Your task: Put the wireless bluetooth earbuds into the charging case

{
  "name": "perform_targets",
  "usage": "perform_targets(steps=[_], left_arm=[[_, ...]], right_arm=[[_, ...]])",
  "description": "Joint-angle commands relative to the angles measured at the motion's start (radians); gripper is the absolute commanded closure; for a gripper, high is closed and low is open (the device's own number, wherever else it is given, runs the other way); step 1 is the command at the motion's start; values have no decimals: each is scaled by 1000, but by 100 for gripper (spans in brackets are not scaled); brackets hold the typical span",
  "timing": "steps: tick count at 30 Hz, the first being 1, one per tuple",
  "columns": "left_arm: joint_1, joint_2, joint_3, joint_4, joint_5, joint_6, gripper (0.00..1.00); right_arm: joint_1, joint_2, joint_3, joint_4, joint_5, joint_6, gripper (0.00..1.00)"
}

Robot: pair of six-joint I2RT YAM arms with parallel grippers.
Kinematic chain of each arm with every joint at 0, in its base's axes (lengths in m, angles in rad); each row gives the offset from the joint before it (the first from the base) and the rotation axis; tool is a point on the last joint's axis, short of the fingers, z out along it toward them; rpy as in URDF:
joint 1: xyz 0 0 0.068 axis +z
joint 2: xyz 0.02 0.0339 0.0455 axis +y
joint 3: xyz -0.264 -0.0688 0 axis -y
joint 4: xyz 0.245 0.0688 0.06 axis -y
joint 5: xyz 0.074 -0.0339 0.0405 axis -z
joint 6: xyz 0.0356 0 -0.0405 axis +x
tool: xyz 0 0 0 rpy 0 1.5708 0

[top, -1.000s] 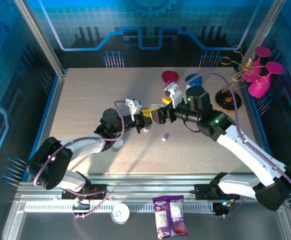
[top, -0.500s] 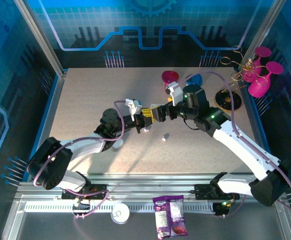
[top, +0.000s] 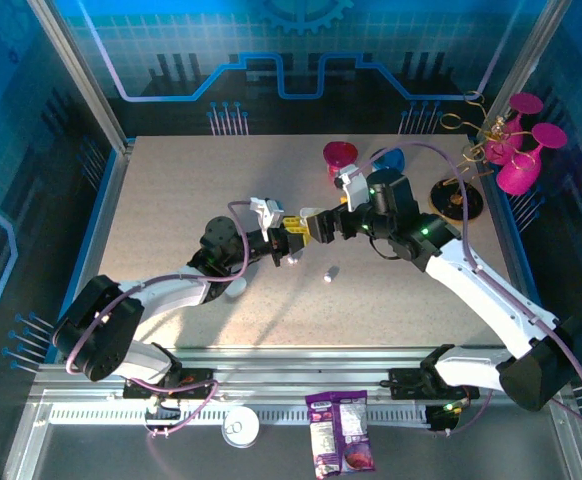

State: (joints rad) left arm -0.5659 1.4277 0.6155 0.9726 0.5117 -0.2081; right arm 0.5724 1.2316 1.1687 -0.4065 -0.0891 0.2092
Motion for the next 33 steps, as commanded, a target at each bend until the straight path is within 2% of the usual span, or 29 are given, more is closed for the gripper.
perform_targets(steps=[1, 9, 15, 20, 23, 28, 33], left_arm=[[-5, -43, 7, 43, 11, 14, 100], [-5, -51, 0, 43, 11, 15, 100], [-5, -40, -7, 56, 37, 28, 100], [7, -23, -23, 75, 114, 88, 100], [13, -26, -34, 81, 165, 144, 100], [14, -36, -62, 132, 180, 217, 100], [18, -45, -57, 103, 180, 243, 100]], right_arm=[[-18, -20, -15, -22, 28, 2, 1], [-30, -42, -11, -21, 0, 8, 1], [-59, -69, -20, 21, -104, 58, 1], [-127, -77, -15, 72, -265, 146, 2], [-169, -13, 79, -61, -338, 160, 3], [-184, 156, 255, -353, -358, 109, 6], [-183, 257, 339, -462, -356, 89, 8]])
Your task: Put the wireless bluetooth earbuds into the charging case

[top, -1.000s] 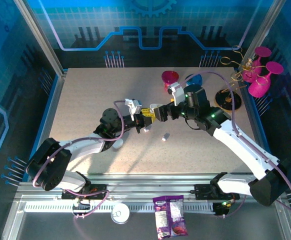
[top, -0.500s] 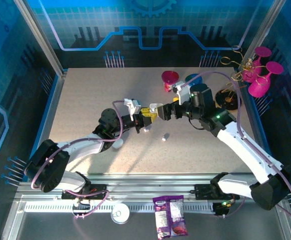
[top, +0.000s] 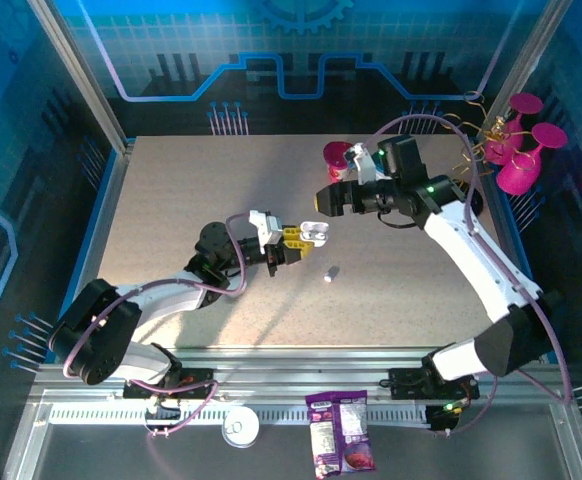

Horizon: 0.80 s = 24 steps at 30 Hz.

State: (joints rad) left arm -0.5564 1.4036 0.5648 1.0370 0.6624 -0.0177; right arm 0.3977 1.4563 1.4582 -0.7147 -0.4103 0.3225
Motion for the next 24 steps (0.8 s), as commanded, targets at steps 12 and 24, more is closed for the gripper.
perform_targets(steps=[12, 24], left_arm=[[39, -15, 26, -17, -42, -50, 100], [80, 13, 60, -7, 32, -246, 100]], right_arm=[[-3, 39, 54, -195, -70, -95, 8], [-2, -166, -123, 80, -159, -206, 12]])
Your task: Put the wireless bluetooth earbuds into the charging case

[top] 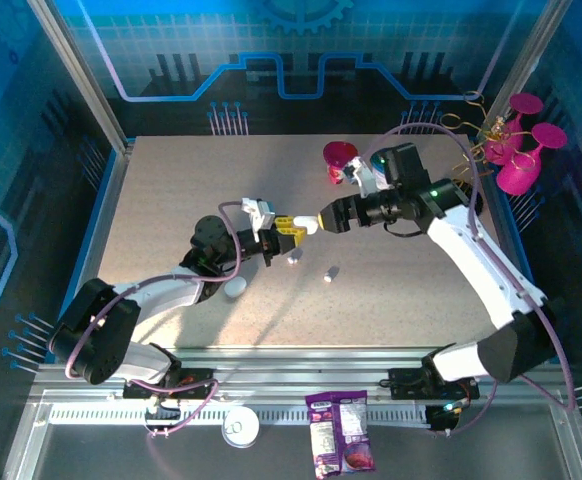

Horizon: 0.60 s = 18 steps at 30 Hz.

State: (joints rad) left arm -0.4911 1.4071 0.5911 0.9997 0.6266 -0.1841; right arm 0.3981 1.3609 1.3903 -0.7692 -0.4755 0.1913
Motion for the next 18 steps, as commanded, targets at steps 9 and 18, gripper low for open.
perform_targets(steps=[9, 18], left_arm=[[16, 0, 55, 42, 207, -146, 100], [17, 9, 63, 62, 223, -181, 100]], right_arm=[[-1, -131, -200, 325, -280, -279, 21], [-15, -45, -188, 331, -407, -318, 51]])
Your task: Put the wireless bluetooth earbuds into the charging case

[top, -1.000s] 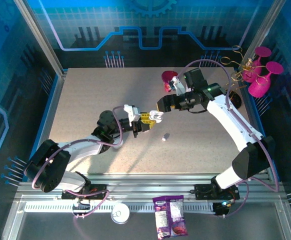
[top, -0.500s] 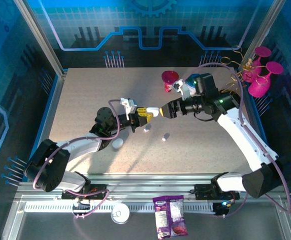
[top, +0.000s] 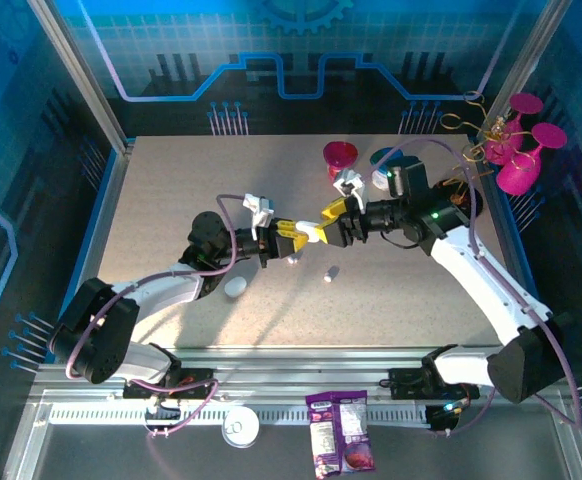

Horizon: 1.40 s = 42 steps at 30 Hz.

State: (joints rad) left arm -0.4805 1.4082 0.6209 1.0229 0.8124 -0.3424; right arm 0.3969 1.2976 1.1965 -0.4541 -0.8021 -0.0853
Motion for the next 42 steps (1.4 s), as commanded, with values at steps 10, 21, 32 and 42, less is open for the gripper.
perform_targets(steps=[10, 21, 32, 42], left_arm=[[7, 25, 45, 42, 26, -32, 100], [10, 32, 41, 44, 0, -28, 94], [41, 11, -48, 121, -82, 25, 25], [39, -131, -144, -131, -293, 359, 1]], right_arm=[[-10, 57, 8, -38, -117, -86, 68], [-12, 58, 14, -54, -75, -93, 81], [-127, 35, -91, 207, 33, 156, 82], [-216, 205, -104, 242, 381, 438, 81]])
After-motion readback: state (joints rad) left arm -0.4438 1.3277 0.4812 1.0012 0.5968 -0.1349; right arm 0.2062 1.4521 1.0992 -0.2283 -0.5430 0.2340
